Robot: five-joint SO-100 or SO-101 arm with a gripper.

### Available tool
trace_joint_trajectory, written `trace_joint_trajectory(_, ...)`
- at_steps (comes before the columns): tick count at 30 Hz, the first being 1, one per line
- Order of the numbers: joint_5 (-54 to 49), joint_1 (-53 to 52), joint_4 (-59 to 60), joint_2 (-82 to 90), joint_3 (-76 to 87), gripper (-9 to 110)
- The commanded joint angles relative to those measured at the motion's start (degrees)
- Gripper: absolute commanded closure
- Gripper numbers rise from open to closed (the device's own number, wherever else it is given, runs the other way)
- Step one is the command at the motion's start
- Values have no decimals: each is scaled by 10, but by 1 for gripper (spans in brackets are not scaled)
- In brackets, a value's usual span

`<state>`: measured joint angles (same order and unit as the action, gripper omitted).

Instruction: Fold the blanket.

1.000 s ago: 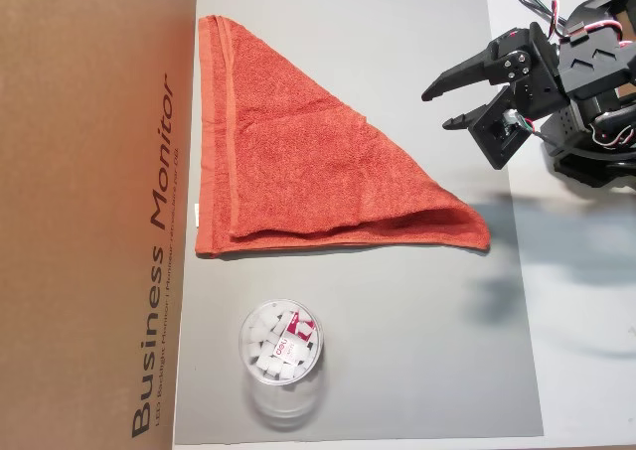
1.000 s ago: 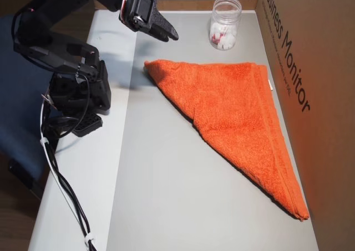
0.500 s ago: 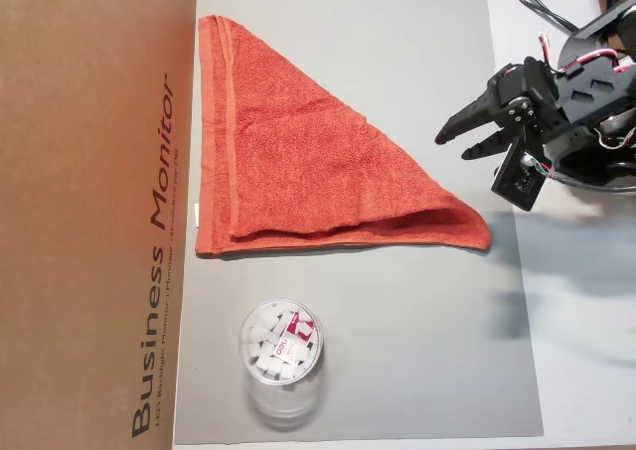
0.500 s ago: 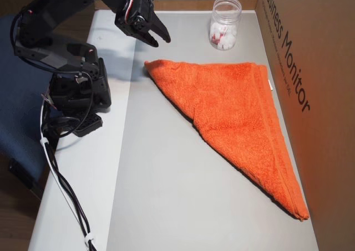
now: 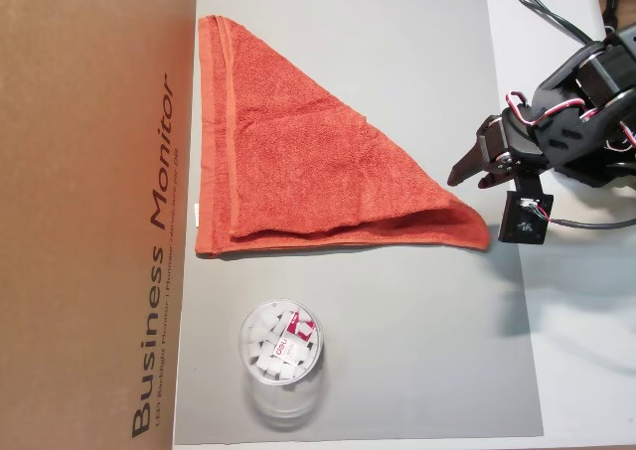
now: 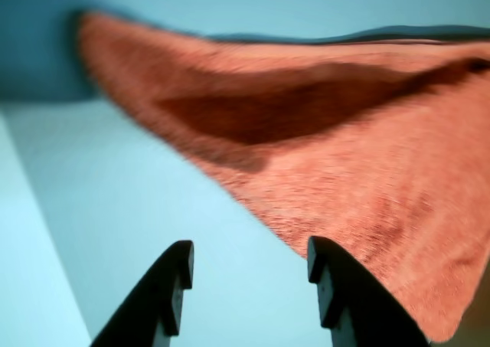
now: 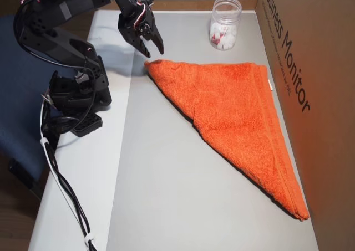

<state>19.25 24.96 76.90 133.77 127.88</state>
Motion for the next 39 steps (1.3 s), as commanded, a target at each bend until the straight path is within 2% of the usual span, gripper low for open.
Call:
trace_joint_trajectory(1, -47, -6, 32, -11, -12, 87)
trace_joint_trajectory(11, -56, -8, 25, -65, -12, 87)
trace_joint_trajectory(19, -58, 0, -57, -116, -7, 87)
trace_joint_trajectory(31, -56, 14, -64, -186, -4, 87)
trace_joint_trajectory(39, -64, 14, -163, -225, 26, 87)
